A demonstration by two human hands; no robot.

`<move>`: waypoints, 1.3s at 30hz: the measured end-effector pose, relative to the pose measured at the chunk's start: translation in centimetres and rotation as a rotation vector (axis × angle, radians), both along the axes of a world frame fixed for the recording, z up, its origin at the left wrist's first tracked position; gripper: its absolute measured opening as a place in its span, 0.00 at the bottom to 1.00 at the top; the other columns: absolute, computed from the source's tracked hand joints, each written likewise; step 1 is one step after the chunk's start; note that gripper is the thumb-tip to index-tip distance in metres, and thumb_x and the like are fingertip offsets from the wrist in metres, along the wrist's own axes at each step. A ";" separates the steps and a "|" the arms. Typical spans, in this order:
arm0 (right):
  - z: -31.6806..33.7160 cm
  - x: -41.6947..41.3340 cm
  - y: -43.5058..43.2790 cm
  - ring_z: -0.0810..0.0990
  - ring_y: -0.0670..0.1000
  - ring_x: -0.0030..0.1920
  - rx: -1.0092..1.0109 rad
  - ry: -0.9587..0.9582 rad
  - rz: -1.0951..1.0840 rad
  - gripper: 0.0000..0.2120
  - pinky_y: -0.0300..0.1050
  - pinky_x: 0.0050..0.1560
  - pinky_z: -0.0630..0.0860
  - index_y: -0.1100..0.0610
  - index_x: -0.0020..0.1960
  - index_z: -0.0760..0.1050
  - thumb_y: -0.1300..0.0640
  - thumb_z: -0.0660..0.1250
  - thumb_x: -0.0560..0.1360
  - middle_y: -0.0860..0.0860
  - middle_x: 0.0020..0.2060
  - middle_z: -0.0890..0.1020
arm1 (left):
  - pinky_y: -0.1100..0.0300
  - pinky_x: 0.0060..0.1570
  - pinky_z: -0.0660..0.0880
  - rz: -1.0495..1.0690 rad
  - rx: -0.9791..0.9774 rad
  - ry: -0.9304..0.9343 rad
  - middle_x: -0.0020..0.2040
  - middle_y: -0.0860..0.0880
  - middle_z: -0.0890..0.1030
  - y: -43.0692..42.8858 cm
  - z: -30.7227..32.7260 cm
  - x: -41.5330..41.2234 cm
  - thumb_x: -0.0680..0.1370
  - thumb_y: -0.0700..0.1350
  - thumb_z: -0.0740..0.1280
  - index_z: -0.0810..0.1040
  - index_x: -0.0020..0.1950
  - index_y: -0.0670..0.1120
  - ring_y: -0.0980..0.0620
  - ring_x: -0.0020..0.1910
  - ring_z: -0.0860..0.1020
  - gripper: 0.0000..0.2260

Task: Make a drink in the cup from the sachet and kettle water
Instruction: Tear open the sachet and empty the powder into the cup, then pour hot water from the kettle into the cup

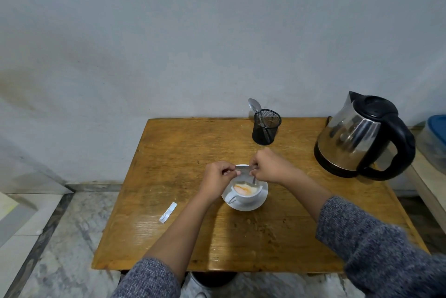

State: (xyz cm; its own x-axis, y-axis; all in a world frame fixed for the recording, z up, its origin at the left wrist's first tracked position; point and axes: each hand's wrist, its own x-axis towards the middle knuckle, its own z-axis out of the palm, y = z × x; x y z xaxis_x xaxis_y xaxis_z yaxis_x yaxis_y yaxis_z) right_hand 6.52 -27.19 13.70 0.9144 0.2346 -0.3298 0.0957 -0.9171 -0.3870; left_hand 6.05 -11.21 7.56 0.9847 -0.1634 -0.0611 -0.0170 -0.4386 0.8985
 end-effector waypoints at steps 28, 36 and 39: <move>-10.2 -2.6 14.7 0.79 0.55 0.52 0.279 0.018 -0.011 0.12 0.43 0.52 0.71 0.61 0.54 0.78 0.63 0.66 0.71 0.56 0.50 0.82 | 0.71 0.31 0.69 0.442 0.134 0.186 0.37 0.50 0.78 11.7 -5.4 -6.6 0.74 0.34 0.63 0.75 0.54 0.40 0.53 0.37 0.75 0.10; -12.9 -5.0 14.7 0.72 0.52 0.62 0.131 -0.024 0.153 0.11 0.45 0.59 0.70 0.58 0.58 0.73 0.59 0.60 0.77 0.52 0.62 0.73 | 0.58 0.54 0.73 0.385 0.290 0.204 0.64 0.46 0.68 10.4 -7.0 -8.4 0.76 0.34 0.57 0.65 0.69 0.43 0.47 0.58 0.73 0.21; -12.6 -5.6 14.3 0.65 0.52 0.69 0.057 -0.045 0.225 0.15 0.46 0.66 0.66 0.58 0.65 0.70 0.58 0.57 0.79 0.52 0.70 0.68 | 0.53 0.63 0.71 0.299 0.424 0.160 0.68 0.44 0.64 10.0 -7.4 -8.8 0.76 0.36 0.57 0.63 0.70 0.45 0.46 0.64 0.69 0.22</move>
